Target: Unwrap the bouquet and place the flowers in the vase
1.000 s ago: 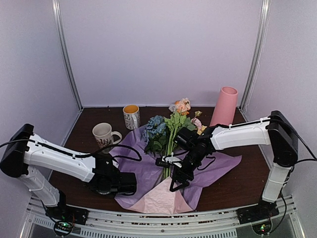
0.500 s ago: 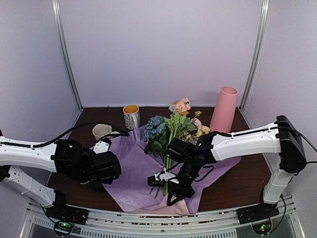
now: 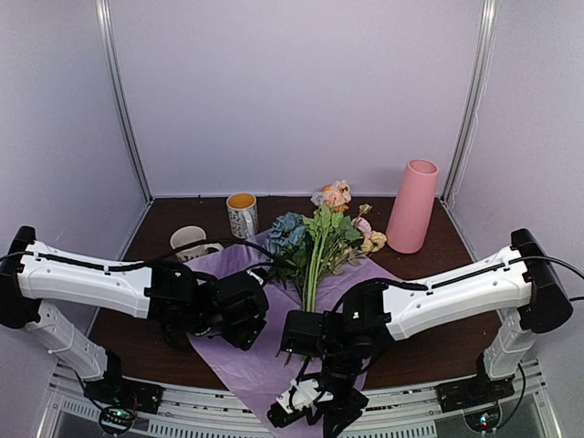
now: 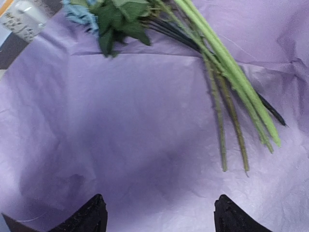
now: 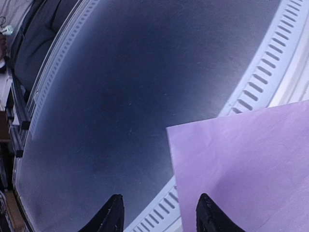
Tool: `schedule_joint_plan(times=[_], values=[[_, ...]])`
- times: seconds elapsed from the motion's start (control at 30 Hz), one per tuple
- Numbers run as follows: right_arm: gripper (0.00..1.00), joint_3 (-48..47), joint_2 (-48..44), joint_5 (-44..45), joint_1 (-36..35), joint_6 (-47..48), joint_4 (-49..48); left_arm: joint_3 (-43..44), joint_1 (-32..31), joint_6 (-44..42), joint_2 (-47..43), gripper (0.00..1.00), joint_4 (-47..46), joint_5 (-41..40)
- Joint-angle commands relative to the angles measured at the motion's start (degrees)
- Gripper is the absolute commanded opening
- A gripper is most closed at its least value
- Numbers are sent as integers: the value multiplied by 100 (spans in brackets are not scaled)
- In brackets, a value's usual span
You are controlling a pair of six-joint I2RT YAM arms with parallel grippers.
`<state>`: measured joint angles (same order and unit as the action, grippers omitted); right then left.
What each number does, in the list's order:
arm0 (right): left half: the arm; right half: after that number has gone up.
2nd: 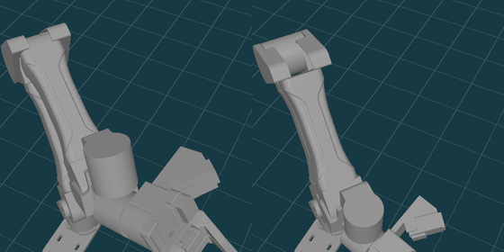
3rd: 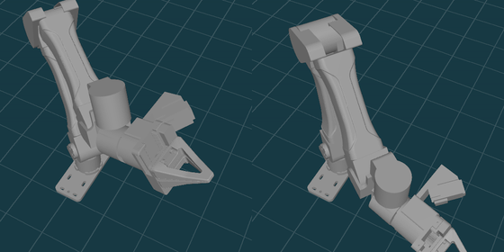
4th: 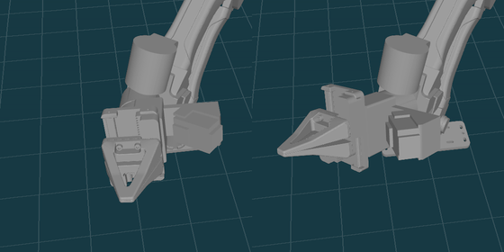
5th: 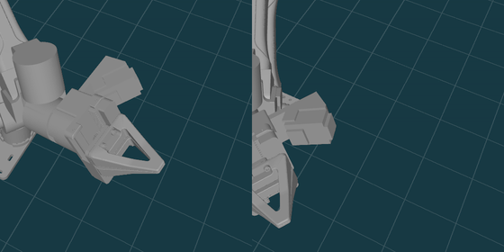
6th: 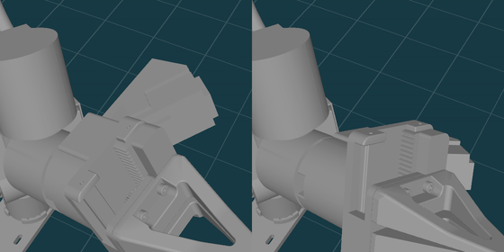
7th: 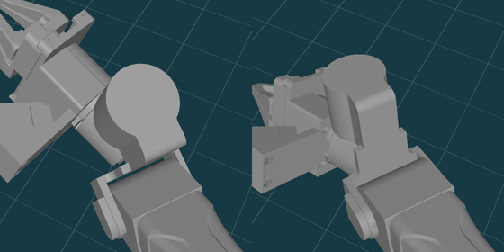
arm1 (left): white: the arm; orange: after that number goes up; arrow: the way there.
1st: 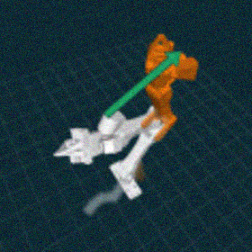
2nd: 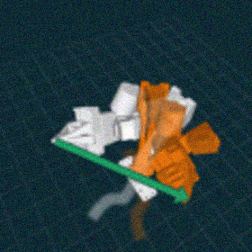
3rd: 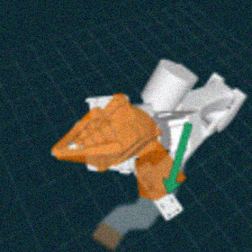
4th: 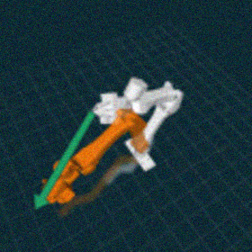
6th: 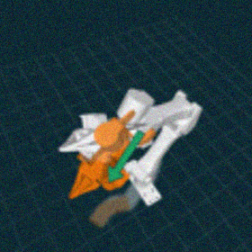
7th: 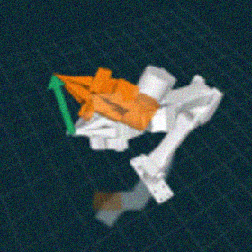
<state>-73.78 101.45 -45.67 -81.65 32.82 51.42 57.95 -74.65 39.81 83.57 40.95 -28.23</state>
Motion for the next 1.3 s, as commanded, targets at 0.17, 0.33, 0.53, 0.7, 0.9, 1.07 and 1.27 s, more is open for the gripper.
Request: schedule_joint_plan(times=[0.17,0.33,0.53,0.7,0.9,1.07,1.27], values=[[52,633,-2042,543,1043,869,1030,-867,-172,-620,-315,75,-1429,1506],[50,699,-2249,827,2772,774,718,-983,-149,-744,-342,75,-1448,1175],[55,1110,-2123,1265,4898,657,120,-830,194,-937,83,74,-1444,1122],[55,2015,-2100,2017,5358,812,-642,-958,882,-1104,12,74,-2015,1629],[54,2654,-1446,4252,5452,519,-1963,336,1084,-1562,492,90,-1437,1609],[53,2079,-1172,3763,6009,473,-1582,1763,1289,-1562,1330,85,-1113,1636],[55,948,-1624,2463,6038,-194,-849,2954,1914,-1199,2207,60,-921,1834]])
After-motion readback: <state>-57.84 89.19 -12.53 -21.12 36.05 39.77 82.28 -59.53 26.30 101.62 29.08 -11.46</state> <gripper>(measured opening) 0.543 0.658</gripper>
